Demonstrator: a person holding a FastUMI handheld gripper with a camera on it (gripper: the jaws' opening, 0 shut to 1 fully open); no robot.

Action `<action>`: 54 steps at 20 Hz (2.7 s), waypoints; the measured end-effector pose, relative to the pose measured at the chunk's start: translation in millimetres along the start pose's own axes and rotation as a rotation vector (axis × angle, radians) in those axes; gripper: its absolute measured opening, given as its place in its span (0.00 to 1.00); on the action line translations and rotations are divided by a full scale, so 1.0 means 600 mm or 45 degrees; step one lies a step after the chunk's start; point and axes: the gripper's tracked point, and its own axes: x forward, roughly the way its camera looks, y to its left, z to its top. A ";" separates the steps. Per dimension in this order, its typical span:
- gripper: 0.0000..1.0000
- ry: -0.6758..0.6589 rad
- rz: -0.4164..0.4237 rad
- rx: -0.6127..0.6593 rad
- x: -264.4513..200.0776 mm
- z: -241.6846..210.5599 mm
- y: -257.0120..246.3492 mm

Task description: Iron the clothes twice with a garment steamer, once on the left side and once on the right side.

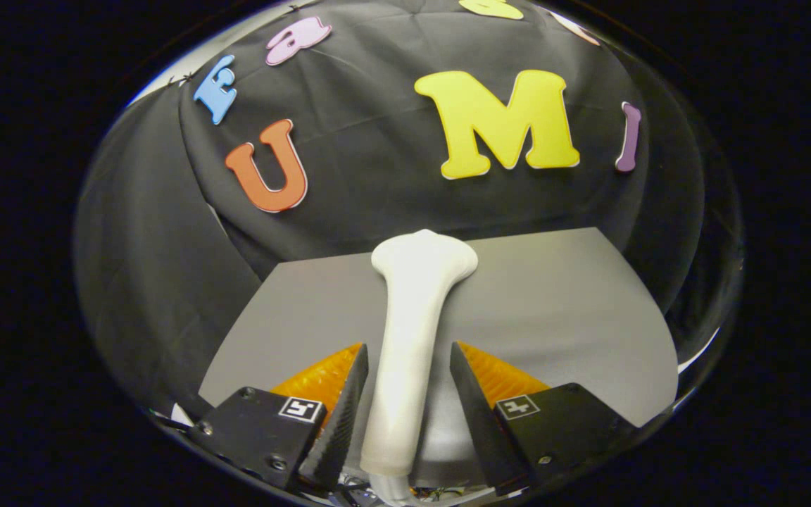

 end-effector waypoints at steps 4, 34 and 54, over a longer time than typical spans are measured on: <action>0.57 0.051 -0.042 0.040 0.022 -0.008 -0.001; 0.32 -0.562 -0.269 0.063 -0.481 -0.050 -0.297; 0.32 -1.157 -0.359 -0.010 -0.667 0.302 -0.449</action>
